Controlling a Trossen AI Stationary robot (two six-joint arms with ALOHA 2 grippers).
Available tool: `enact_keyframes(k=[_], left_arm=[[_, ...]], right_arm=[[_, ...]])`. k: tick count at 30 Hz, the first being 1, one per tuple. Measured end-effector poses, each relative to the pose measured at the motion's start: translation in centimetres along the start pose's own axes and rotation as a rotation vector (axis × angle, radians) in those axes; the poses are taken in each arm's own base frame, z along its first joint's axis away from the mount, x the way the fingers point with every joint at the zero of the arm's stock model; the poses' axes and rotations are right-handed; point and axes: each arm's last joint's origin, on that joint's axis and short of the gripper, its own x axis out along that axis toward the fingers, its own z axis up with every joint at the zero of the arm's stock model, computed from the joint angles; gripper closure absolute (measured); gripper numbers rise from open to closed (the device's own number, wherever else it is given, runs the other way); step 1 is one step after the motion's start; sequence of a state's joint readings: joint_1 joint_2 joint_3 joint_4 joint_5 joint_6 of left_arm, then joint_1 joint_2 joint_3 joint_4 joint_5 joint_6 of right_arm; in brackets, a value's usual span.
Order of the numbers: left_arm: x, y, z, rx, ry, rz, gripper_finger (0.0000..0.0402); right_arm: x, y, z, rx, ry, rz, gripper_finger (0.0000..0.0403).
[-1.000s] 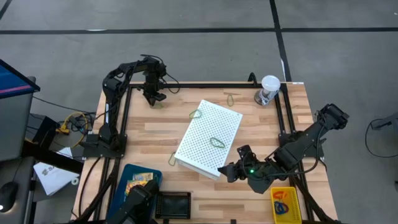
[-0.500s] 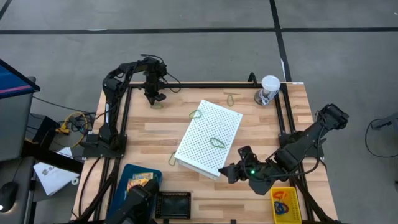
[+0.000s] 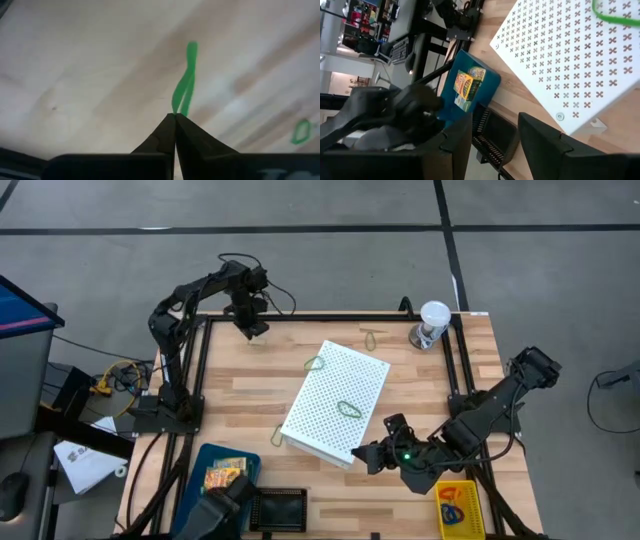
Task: Pick & Place Office Desk Supplies
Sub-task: Put the green rubber band into the black bin
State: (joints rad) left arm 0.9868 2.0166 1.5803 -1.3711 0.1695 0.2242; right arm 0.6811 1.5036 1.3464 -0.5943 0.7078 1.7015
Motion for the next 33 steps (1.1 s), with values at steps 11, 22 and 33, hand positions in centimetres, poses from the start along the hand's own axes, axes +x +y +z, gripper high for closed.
enact_keyframes(k=[11,22,33], left_arm=[[-6.0,-9.3,-7.4,0.173,-0.154,0.031,0.0401],[-4.3,-17.6,-22.8,0.19,-0.174,-0.083,0.0401],[-4.7,-28.0,-25.9,0.332,-0.485,-0.564,0.0401]], right_arm=[[-0.2,0.0,0.0,-0.041,-0.08,0.016,0.0246],[-0.1,0.1,0.9,-0.063,-0.18,0.014,0.0246],[-0.5,0.7,3.1,-0.15,-0.227,0.027,0.0246]])
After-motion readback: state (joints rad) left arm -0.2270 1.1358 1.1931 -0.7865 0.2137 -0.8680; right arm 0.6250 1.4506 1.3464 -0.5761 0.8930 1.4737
